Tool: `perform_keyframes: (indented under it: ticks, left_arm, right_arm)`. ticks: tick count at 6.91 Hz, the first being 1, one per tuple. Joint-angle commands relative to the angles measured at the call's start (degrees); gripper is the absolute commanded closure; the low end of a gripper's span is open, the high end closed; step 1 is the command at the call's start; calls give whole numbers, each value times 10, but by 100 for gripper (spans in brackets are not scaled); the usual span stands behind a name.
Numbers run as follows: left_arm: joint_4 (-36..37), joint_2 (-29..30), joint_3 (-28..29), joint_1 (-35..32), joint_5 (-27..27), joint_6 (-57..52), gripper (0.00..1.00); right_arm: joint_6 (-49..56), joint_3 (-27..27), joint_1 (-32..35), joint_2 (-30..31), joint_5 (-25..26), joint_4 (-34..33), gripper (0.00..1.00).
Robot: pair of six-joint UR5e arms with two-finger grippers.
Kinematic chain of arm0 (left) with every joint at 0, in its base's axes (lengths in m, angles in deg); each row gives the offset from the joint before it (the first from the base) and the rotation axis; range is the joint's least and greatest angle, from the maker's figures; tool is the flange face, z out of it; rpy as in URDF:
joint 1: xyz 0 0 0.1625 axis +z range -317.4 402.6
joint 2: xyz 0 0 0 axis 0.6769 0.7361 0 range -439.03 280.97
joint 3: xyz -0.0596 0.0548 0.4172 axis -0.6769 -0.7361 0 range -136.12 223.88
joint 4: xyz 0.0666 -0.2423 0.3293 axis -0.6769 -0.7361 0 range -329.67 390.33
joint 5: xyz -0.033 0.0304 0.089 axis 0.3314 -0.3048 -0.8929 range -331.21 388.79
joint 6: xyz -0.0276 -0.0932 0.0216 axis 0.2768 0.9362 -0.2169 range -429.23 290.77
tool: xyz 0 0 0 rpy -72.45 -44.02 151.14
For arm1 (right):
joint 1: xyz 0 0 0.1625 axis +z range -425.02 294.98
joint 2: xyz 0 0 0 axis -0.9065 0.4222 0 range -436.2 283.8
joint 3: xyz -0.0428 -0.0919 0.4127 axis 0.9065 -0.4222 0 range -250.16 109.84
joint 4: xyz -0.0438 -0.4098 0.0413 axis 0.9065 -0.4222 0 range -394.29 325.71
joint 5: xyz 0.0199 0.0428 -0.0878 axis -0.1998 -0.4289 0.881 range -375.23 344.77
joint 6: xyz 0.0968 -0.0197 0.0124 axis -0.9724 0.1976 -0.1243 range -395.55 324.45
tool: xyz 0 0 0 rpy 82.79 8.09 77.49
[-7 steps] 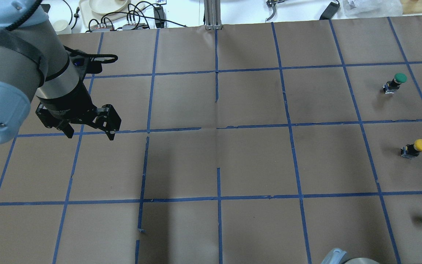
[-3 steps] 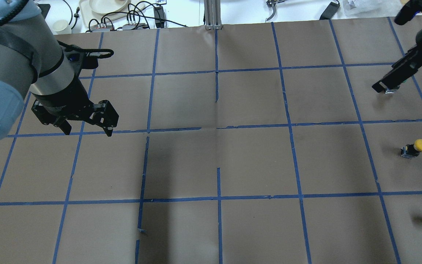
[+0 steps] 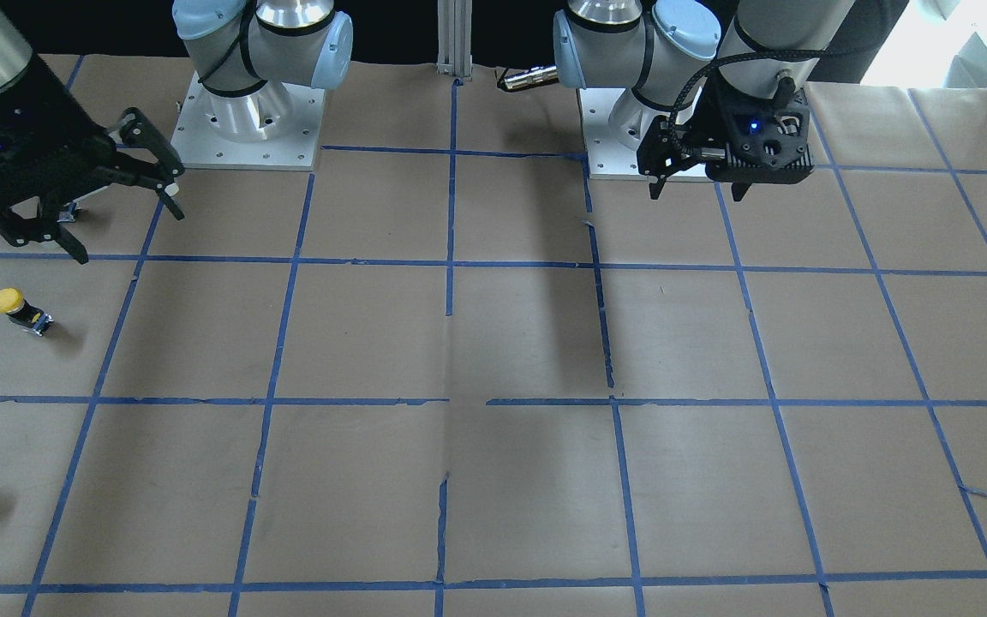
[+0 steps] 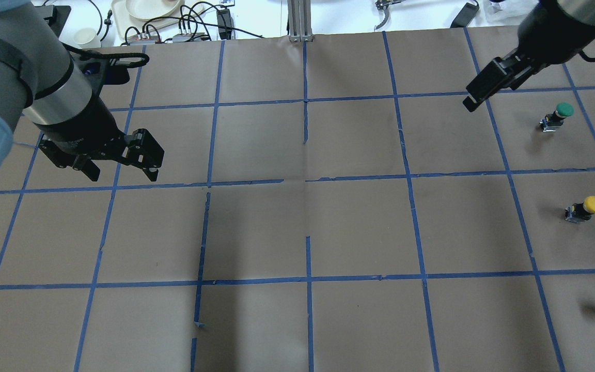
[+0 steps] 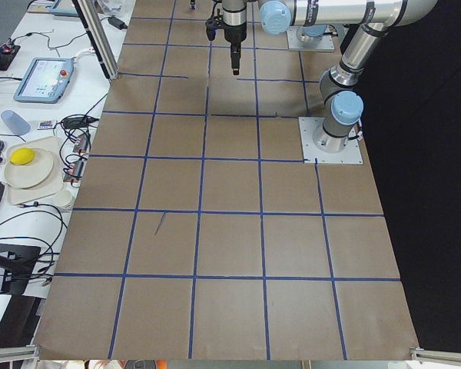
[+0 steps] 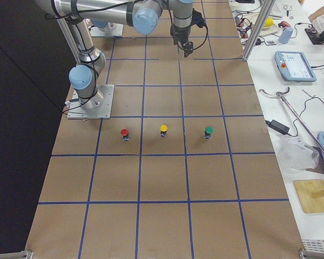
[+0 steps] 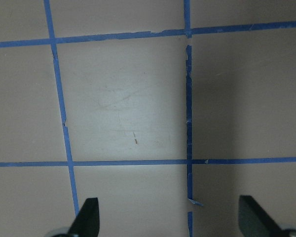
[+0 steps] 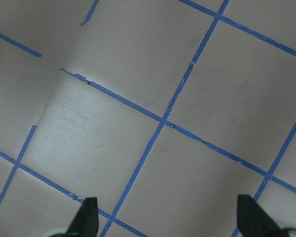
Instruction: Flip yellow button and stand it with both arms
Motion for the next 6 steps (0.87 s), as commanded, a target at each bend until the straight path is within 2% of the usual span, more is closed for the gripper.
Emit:
perform_keyframes:
  ticks: [1,3,6]
  left_arm:
    - [-4,-1,-2,4,9,-17,0]
    - [-2,0,0,4,8,-17,0]
    - [-2,0,1,4,8,-17,0]
  right_arm:
    - [-205,-21,82,-11,32,2,0]
    - [-332,-62,145,-45,90,2,0]
    - [-351,-71,152,-54,98,27,1]
